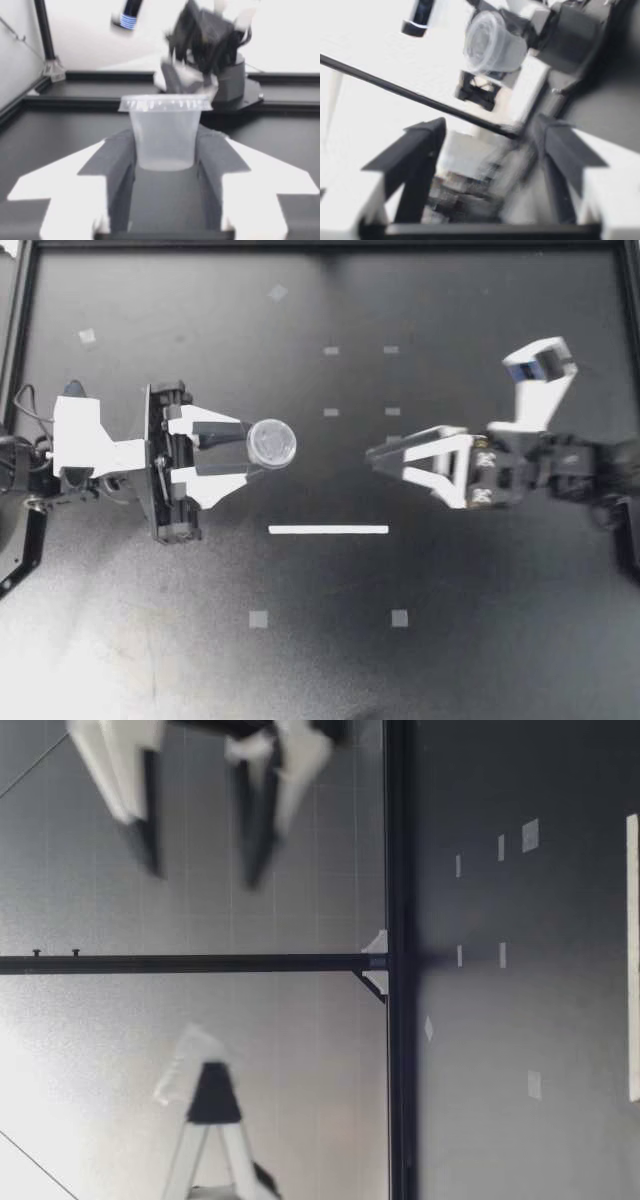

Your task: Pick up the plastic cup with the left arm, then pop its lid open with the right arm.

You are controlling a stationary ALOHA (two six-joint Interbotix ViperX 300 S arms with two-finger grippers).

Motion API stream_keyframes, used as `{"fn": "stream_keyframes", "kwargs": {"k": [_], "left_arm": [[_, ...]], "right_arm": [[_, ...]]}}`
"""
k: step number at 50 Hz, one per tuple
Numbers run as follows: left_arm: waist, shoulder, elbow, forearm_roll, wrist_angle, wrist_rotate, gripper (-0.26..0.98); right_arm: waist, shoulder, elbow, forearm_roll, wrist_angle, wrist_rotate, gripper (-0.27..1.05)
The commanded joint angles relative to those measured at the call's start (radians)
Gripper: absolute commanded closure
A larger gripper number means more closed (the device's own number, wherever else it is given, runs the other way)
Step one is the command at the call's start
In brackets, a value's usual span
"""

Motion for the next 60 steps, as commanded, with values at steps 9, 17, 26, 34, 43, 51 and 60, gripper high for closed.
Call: {"fn": "stream_keyframes", "kwargs": {"k": [9, 17, 26, 34, 43, 51, 60], "left_arm": [[0.002, 0.015, -0.034, 0.002, -0.006, 0.000, 0.46], [-0.006, 0.018, -0.028, 0.002, -0.006, 0.002, 0.46], [-0.009, 0.020, -0.025, 0.003, 0.018, 0.000, 0.46], [-0.014, 0.021, -0.025, 0.002, 0.031, 0.000, 0.46], [-0.012, 0.021, -0.025, 0.002, 0.031, -0.003, 0.46], [-0.014, 0.021, -0.032, 0.000, 0.031, -0.064, 0.46], [-0.012, 0.021, -0.031, 0.000, 0.031, -0.114, 0.46]], "right_arm": [[-0.025, 0.181, -0.129, -0.057, -0.179, 0.104, 0.09], [-0.103, 0.156, -0.192, -0.126, -0.100, 0.101, 0.09], [-0.149, 0.089, -0.316, -0.370, -0.176, 0.141, 0.09], [-0.147, -0.006, -0.259, -0.371, -0.325, 0.081, 0.09], [-0.150, -0.037, -0.207, -0.394, -0.153, -0.044, 0.09], [-0.155, -0.074, -0.209, -0.523, 0.107, -0.311, 0.09], [-0.155, -0.130, -0.196, -0.581, 0.344, -0.727, 0.09]]}}
